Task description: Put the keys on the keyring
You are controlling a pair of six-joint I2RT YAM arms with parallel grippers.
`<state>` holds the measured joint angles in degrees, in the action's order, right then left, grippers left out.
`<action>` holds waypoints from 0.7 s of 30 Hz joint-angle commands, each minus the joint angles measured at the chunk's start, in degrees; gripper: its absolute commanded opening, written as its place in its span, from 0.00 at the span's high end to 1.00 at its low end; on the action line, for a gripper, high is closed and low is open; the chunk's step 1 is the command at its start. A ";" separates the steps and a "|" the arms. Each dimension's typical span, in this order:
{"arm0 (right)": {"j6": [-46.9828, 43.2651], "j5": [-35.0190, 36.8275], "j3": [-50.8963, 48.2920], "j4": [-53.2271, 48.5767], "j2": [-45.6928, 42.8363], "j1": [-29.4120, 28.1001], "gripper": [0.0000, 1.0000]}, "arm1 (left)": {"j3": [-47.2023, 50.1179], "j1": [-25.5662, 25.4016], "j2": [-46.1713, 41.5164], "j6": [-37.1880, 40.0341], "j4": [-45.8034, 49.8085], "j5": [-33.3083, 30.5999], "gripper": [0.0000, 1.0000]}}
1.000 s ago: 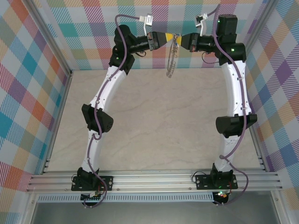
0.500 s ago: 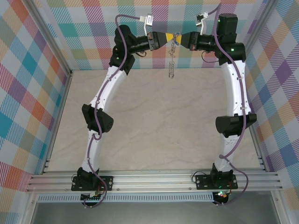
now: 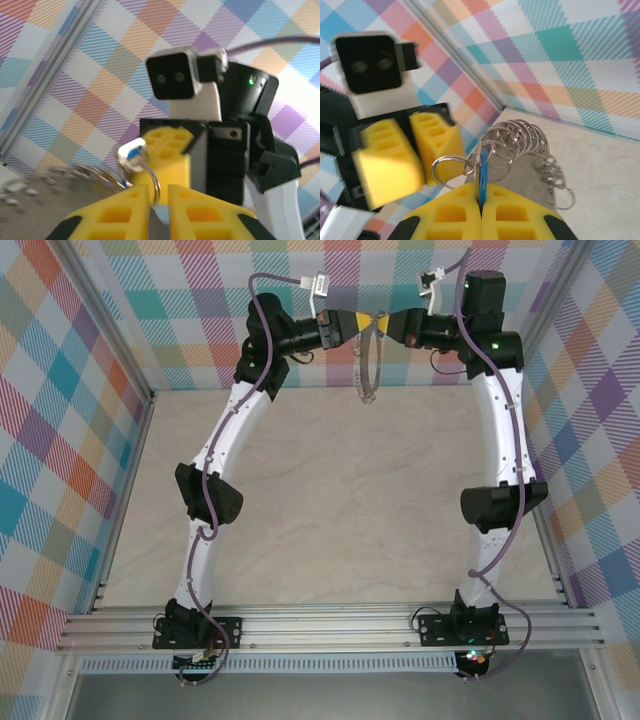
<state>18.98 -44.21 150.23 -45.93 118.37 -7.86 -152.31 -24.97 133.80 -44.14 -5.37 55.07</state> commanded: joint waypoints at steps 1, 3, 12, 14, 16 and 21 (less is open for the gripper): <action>0.38 4.50 1.24 -1.58 0.99 1.71 1.00 | -2.45 -0.18 -1.65 1.29 0.51 1.20 0.72; 0.00 5.29 1.04 -2.65 0.95 1.80 1.00 | -2.44 0.10 -1.99 1.97 1.60 0.24 0.64; -1.85 7.45 -4.67 -4.91 0.59 2.11 1.00 | -2.26 1.11 -4.15 8.34 12.09 -6.72 0.53; -2.27 7.91 -6.52 -4.95 0.63 2.08 1.00 | -2.17 1.49 -4.64 9.99 15.56 -9.35 0.51; -2.48 8.14 -8.57 -4.53 0.61 2.13 1.00 | -2.11 2.02 -4.96 10.65 18.25 -11.52 0.50; -2.72 8.52 -14.81 -1.98 0.88 2.14 1.00 | -2.05 3.08 -5.04 11.14 23.98 -14.17 0.50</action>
<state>17.52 -35.59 137.19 -50.43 119.37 -5.69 -152.90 -22.92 132.09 -35.00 13.87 43.68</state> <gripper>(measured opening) 0.047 0.504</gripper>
